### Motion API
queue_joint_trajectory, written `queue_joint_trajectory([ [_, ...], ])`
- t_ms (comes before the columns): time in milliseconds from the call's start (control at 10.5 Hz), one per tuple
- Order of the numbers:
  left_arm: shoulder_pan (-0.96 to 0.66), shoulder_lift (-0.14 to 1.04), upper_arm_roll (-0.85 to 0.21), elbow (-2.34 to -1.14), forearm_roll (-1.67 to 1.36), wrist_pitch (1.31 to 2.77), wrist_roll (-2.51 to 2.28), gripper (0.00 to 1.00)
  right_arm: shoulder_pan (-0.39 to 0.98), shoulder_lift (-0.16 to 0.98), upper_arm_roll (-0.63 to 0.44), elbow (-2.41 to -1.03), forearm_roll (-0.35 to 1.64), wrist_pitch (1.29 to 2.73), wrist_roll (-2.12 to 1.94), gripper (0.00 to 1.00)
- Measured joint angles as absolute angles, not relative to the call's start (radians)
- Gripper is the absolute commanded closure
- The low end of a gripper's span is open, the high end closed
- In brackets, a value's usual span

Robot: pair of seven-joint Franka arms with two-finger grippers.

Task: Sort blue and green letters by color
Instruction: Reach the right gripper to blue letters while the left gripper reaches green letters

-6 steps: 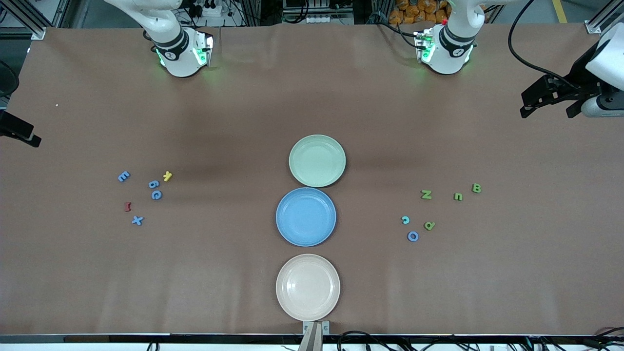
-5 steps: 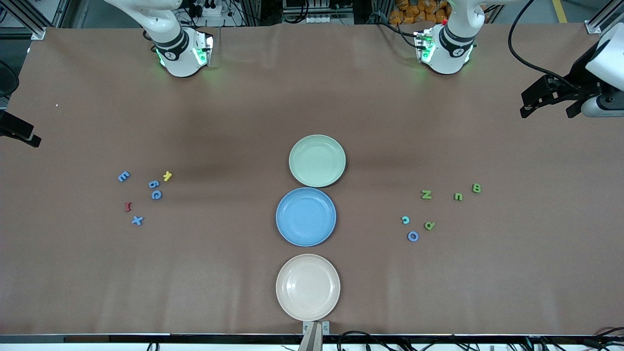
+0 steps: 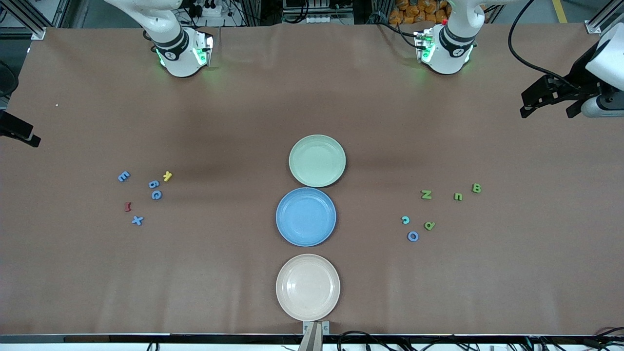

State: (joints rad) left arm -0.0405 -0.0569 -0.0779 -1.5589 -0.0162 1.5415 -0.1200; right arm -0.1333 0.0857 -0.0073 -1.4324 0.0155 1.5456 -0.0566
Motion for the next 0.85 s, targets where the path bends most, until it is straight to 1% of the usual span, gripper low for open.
queue_joint_trajectory([
  [285, -0.041, -0.050, -0.078, -1.559, -0.016, 1.541, -0.120, 0.00, -0.152, 0.099, -0.008, -1.436, 0.016, 1.546, -0.057, 0.00],
  [474, -0.045, -0.033, -0.078, -1.559, -0.017, 1.538, -0.120, 0.00, -0.167, 0.139, -0.008, -1.438, 0.016, 1.550, -0.057, 0.00],
  [664, -0.053, 0.022, -0.079, -1.560, -0.018, 1.536, -0.120, 0.00, -0.189, 0.182, -0.009, -1.442, 0.016, 1.568, -0.053, 0.00],
  [854, -0.056, 0.085, -0.085, -1.561, -0.020, 1.536, -0.120, 0.00, -0.215, 0.205, -0.011, -1.475, 0.016, 1.597, 0.047, 0.00],
])
